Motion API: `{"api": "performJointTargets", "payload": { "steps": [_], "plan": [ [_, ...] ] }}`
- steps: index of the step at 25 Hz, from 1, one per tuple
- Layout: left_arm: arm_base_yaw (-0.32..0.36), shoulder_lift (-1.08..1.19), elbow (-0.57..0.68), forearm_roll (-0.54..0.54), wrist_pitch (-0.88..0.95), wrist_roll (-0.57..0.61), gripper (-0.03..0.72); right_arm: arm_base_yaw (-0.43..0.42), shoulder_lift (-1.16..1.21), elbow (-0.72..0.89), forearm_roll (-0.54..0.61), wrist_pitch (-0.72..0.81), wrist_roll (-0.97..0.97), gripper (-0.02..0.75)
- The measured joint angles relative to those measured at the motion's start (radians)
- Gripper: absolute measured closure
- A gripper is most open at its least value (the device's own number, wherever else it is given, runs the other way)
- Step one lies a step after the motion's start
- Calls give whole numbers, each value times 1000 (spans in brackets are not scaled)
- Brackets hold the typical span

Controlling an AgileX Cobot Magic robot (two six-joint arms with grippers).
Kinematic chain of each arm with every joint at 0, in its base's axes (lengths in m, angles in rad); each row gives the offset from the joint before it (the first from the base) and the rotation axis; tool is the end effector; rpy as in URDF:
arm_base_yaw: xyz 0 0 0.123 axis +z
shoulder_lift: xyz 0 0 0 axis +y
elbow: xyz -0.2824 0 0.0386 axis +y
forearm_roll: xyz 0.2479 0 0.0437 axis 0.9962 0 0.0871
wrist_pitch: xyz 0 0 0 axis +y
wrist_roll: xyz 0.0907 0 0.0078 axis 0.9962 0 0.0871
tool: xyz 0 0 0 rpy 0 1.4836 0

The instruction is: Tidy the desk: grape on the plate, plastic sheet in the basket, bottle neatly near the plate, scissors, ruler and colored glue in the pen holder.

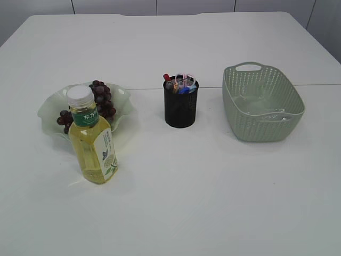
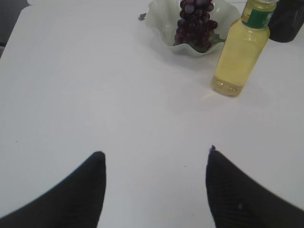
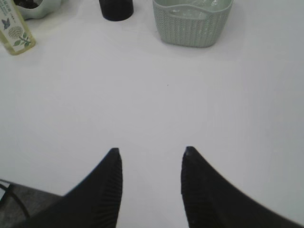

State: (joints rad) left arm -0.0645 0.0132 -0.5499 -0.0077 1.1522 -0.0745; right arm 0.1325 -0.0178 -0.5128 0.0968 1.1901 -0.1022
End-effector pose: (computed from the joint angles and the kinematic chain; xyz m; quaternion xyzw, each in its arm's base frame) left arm -0.0126 0.0002 0.2836 -0.0039 0.8672 -0.0384 0.4965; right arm -0.0161 0.0061 0.2706 -0.1084 0.8702 0.0553 0.4774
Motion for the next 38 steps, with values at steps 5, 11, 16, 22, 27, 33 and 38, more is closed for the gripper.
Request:
{"api": "performJointTargets", "payload": {
  "steps": [5,11,16,22,27,33,38],
  "plan": [
    [0,0,24,0,-43,0,202,0,0,17,-29,-23,4,433],
    [0,0,26,0,-49,0,202,0,0,17,-33,-25,6,433],
    [0,0,26,0,-49,0,202,0,0,17,-33,-26,6,433],
    [0,0,26,0,-49,0,202,0,0,19,-35,-27,6,433],
    [0,0,26,0,-49,0,202,-12,0,19,-37,-27,6,433],
    [13,0,26,0,-49,0,202,-111,0,19,-37,-27,8,434],
    [23,0,26,0,-49,0,202,-159,0,19,-37,-27,8,434]
  ]
}}
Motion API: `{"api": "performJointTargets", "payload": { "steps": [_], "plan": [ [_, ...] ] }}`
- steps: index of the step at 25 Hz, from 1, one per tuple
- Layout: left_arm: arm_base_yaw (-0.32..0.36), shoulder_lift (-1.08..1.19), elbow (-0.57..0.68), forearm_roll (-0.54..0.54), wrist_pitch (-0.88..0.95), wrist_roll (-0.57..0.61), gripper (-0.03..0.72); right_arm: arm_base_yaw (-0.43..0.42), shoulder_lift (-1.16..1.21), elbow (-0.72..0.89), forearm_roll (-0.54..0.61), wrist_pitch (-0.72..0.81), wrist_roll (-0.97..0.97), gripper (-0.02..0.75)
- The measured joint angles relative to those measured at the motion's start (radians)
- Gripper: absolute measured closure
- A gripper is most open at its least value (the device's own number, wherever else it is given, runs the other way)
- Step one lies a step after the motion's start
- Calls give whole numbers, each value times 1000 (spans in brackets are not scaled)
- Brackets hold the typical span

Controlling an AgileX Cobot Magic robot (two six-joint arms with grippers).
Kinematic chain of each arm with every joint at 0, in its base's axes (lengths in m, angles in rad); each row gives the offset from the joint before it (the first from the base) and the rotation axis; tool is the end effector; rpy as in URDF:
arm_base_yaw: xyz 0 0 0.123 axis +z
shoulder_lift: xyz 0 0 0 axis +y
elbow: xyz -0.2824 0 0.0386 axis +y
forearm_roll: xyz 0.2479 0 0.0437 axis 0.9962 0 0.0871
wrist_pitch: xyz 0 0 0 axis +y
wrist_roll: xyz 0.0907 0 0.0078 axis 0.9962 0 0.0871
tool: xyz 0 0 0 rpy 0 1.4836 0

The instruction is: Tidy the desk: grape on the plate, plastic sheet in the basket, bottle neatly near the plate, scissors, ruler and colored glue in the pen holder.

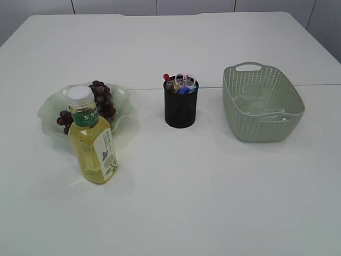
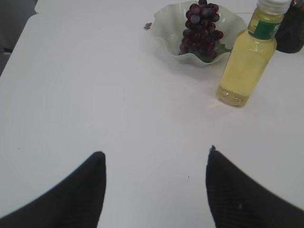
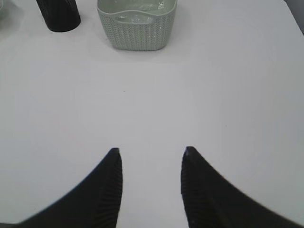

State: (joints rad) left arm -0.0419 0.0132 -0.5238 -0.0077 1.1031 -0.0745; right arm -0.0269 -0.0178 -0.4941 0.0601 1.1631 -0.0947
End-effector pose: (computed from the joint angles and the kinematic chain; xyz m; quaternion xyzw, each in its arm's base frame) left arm -0.0074 -0.0003 0.2804 -0.0138 0.8613 -0.0334 0.5068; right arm -0.0114 0.0053 0.2674 -0.0325 0.8750 0.0006 0.4831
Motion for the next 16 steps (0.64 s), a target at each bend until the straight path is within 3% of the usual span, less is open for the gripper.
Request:
{"api": "performJointTargets", "payload": {
  "steps": [16],
  "plan": [
    [1,0,0,0,0,0,202,1,0,0,-2,-2,0,435]
  ]
}}
